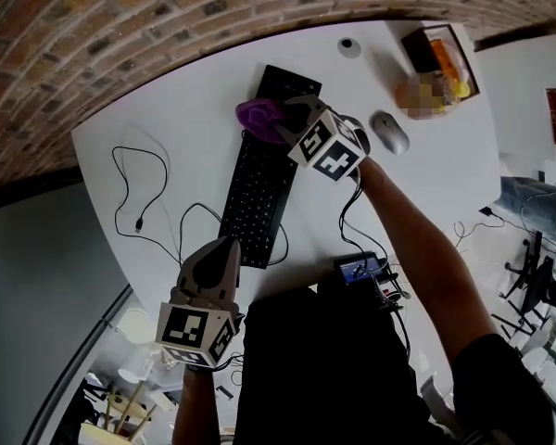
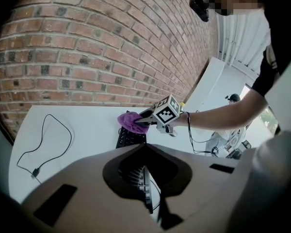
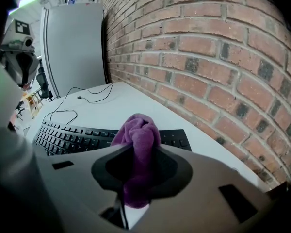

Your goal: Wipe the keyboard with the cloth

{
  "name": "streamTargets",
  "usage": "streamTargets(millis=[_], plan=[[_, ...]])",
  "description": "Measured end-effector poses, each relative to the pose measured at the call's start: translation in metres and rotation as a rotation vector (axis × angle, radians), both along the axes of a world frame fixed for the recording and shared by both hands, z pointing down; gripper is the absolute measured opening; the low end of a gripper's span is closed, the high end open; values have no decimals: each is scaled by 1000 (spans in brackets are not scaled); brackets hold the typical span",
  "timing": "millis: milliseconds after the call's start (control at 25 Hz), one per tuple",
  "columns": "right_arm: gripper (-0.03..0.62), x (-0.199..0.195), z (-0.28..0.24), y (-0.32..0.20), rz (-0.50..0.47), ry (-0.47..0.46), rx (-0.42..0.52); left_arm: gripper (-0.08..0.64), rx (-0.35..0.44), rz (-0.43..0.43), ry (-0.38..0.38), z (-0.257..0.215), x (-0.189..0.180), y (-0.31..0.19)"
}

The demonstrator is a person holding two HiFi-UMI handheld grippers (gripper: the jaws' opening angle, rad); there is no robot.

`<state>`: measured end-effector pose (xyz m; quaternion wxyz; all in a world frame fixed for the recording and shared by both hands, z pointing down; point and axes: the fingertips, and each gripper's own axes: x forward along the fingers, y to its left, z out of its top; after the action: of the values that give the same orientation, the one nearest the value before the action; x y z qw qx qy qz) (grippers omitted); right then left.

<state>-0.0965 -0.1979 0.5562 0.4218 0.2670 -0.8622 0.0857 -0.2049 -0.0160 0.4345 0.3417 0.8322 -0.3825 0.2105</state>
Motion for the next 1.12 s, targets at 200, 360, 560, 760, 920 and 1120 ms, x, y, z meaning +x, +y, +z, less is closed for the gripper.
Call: streamTargets(millis=[200,360,560,760,920,1120], plan=[[98,7,-1,0,10,-6,4,14,5,2,2,-2,4,-1],[97,20,2,1,18,9,4,15,25,16,2,-3,5,-2],[98,41,5,0,68,13,-16,14,23,17,12,-4,9,-1],[97,32,6,5,53,1,-23,14,29,23,8,-6,11,0],[98,27,6,15,32,-10,-36,14,37,16,11,-8,10,-1],[97,24,7,27,0,5,-58,14,38,16,17,-9,10,0]])
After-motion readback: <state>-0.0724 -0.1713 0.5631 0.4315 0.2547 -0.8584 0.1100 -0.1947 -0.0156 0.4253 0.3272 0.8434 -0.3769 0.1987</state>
